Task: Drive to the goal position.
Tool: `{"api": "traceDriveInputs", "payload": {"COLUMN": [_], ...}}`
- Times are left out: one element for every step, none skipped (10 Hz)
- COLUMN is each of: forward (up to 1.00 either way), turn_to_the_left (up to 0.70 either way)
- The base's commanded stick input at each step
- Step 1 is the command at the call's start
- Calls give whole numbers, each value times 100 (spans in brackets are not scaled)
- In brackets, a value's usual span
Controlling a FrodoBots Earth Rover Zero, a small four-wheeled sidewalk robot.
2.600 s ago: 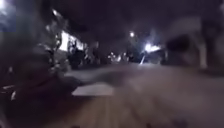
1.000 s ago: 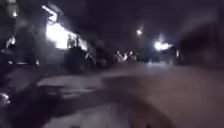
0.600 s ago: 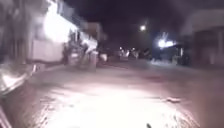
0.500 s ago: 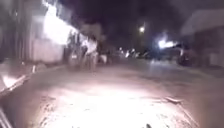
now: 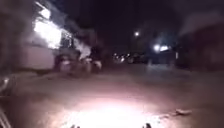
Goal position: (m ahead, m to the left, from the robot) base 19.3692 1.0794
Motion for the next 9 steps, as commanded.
{"api": "traceDriveInputs", "payload": {"forward": [85,85,85,85,85,85,85,85,85], "turn_to_the_left": [0,0,0,0,0,0,0,0,0]}}
